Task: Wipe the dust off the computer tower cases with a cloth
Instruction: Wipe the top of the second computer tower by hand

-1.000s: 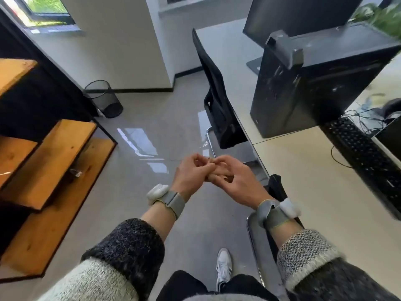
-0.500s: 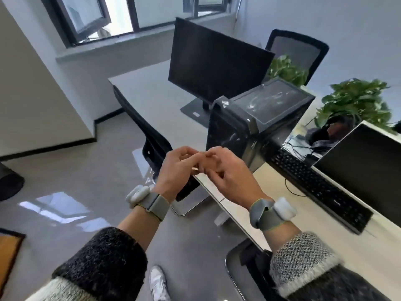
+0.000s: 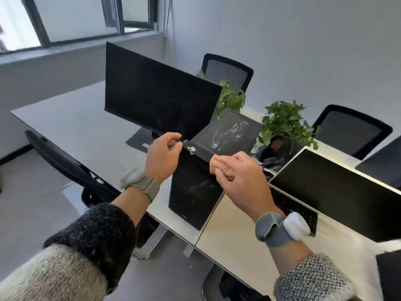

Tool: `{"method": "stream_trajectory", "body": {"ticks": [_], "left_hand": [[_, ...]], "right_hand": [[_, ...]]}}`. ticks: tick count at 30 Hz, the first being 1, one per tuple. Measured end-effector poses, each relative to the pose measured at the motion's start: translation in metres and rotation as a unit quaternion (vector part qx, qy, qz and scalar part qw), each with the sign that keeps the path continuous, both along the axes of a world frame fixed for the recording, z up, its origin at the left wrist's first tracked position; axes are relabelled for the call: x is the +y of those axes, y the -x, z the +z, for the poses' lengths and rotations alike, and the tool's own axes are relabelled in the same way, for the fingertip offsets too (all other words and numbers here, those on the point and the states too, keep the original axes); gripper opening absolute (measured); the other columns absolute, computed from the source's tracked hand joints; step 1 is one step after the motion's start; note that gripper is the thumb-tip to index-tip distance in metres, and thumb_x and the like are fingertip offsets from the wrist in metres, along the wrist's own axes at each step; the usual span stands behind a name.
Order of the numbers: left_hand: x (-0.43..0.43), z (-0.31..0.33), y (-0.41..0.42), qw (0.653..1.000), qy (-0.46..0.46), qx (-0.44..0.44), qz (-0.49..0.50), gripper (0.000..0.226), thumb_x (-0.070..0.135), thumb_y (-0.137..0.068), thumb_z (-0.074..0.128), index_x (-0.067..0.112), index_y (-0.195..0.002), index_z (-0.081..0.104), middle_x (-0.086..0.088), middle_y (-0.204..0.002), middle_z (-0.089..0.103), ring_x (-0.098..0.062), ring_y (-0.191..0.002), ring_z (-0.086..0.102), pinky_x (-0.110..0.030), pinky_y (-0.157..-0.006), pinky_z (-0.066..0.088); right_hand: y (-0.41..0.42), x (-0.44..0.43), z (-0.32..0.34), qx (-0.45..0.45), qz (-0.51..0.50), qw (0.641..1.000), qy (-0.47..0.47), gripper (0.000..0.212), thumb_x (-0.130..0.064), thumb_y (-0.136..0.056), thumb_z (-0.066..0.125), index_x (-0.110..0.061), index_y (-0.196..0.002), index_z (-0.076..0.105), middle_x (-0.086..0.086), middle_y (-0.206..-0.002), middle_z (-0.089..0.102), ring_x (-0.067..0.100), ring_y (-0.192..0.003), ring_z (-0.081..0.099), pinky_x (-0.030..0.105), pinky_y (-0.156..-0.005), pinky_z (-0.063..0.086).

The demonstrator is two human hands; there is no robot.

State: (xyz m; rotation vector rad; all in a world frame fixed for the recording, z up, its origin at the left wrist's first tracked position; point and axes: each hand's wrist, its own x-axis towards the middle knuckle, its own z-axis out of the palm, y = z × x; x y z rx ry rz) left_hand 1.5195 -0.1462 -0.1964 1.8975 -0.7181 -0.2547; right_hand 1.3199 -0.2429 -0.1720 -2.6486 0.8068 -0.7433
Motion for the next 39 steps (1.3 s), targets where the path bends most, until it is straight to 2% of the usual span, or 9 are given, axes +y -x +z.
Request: {"method": "stream_trajectory", "body": {"ticks": [9,16,21,23,26,29,34,35,39], "left_hand": [[-0.010,-0.014,-0.019,0.999,0.007,-0.001,-0.051,0.023,0.019,-0.105,0.061,0.023,-0.122,0.075,0.009,-0.111,0.075,-0.003,-0.103,0.067,-0.030,-0.098,0.056],[-0.012,-0.025,-0.044,0.994,0.005,0.085,-0.069,0.028,0.011,-0.105,0.048,0.017,-0.105,0.075,0.000,-0.093,0.076,-0.016,-0.091,0.073,-0.045,-0.088,0.063],[-0.020,-0.018,-0.059,0.992,0.031,0.084,-0.094,0.015,0.013,-0.101,0.059,0.017,-0.101,0.074,0.004,-0.087,0.075,-0.007,-0.079,0.071,-0.028,-0.075,0.059],[-0.029,-0.014,-0.059,0.991,0.034,0.074,-0.106,0.012,0.013,-0.098,0.063,0.020,-0.099,0.073,0.007,-0.084,0.075,-0.006,-0.078,0.070,-0.025,-0.073,0.056],[-0.043,-0.014,-0.057,0.988,0.029,0.066,-0.138,0.018,0.013,-0.096,0.061,0.027,-0.095,0.073,0.010,-0.081,0.074,-0.015,-0.076,0.069,-0.036,-0.069,0.058],[-0.056,-0.016,-0.053,0.986,0.001,0.031,-0.163,0.027,0.010,-0.099,0.049,0.025,-0.098,0.071,0.006,-0.080,0.071,-0.016,-0.058,0.057,-0.034,-0.057,0.047],[-0.053,-0.019,-0.047,0.984,0.015,0.021,-0.175,0.026,0.012,-0.108,0.039,0.016,-0.105,0.065,0.005,-0.066,0.053,-0.011,-0.053,0.044,-0.023,-0.052,0.036],[-0.052,-0.021,-0.048,0.983,0.018,0.015,-0.181,0.024,0.013,-0.109,0.039,0.017,-0.105,0.062,0.006,-0.066,0.051,-0.008,-0.052,0.044,-0.016,-0.049,0.033],[-0.047,-0.023,-0.049,0.979,0.037,0.028,-0.200,0.022,0.016,-0.110,0.043,0.012,-0.104,0.063,0.008,-0.067,0.053,0.001,-0.054,0.049,-0.013,-0.050,0.035]], "right_hand": [[-0.064,-0.012,-0.002,0.066,0.030,0.996,0.059,0.018,-0.045,-0.103,0.059,-0.040,-0.115,0.072,-0.009,-0.097,0.050,0.014,-0.088,0.056,0.036,-0.069,0.053],[-0.139,-0.004,-0.005,0.097,0.032,0.991,0.084,0.029,-0.047,-0.107,0.049,-0.030,-0.104,0.072,-0.006,-0.101,0.046,0.016,-0.095,0.053,0.036,-0.064,0.049],[-0.090,0.011,-0.005,0.035,-0.019,0.998,0.056,0.003,-0.040,-0.103,0.061,-0.040,-0.105,0.063,-0.009,-0.101,0.042,0.011,-0.094,0.048,0.037,-0.062,0.052],[-0.055,0.012,-0.010,0.028,-0.060,0.997,0.046,0.010,-0.038,-0.102,0.063,-0.040,-0.111,0.068,-0.010,-0.104,0.044,0.011,-0.093,0.050,0.037,-0.063,0.054],[-0.018,0.018,-0.021,0.011,-0.136,0.991,0.009,0.018,-0.033,-0.102,0.066,-0.037,-0.118,0.074,-0.011,-0.104,0.049,0.010,-0.087,0.053,0.038,-0.065,0.056],[-0.005,0.023,-0.019,0.004,-0.184,0.983,-0.025,0.023,-0.032,-0.102,0.066,-0.033,-0.121,0.078,-0.011,-0.101,0.056,0.009,-0.087,0.058,0.041,-0.073,0.057],[-0.029,0.023,-0.002,0.052,-0.188,0.981,-0.015,0.014,-0.030,-0.100,0.064,-0.034,-0.105,0.077,-0.011,-0.095,0.054,0.014,-0.085,0.059,0.045,-0.069,0.057],[-0.041,0.024,0.002,0.065,-0.175,0.982,-0.004,0.012,-0.030,-0.100,0.064,-0.033,-0.103,0.075,-0.011,-0.094,0.053,0.015,-0.084,0.058,0.044,-0.069,0.056],[-0.095,0.018,0.008,0.115,-0.125,0.985,0.035,0.015,-0.036,-0.102,0.058,-0.035,-0.095,0.071,-0.009,-0.094,0.046,0.014,-0.084,0.051,0.043,-0.068,0.055]]}}
